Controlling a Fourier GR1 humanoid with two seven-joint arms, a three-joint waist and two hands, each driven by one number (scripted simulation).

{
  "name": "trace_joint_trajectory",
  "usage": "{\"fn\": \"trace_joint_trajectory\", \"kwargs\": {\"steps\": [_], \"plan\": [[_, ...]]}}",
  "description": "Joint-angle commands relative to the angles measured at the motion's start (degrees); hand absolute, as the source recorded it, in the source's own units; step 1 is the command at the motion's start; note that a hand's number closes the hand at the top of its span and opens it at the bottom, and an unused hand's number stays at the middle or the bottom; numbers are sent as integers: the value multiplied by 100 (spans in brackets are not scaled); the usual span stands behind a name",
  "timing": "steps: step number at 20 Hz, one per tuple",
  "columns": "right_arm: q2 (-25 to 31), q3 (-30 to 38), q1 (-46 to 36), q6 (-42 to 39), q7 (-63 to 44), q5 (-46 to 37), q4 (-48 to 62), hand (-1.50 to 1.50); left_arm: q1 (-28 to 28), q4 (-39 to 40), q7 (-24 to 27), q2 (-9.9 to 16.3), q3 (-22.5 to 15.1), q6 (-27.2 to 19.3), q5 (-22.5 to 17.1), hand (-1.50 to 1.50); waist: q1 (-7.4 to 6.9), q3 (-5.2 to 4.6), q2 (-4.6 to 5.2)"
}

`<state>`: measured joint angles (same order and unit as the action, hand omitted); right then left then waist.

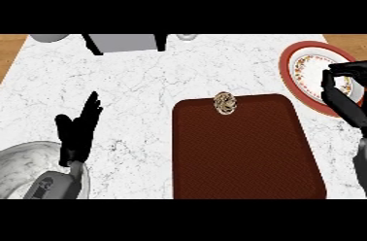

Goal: Pick the cupcake from the tray and place it in the plate

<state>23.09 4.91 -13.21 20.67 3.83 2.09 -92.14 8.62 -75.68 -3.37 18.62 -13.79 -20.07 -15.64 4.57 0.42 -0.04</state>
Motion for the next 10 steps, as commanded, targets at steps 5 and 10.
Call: {"fn": "trace_joint_trajectory", "kwargs": {"steps": [5,10], "plan": [[-1642,649,961,2084,2358,-427,106,-150,-580,-87,-358,-124,-203,703,-539,0,-418,-27,12],[-1732,310,1640,1948,2457,-755,-71,-150,-717,-378,-493,-354,-335,597,-270,0,-447,-42,0]]}}
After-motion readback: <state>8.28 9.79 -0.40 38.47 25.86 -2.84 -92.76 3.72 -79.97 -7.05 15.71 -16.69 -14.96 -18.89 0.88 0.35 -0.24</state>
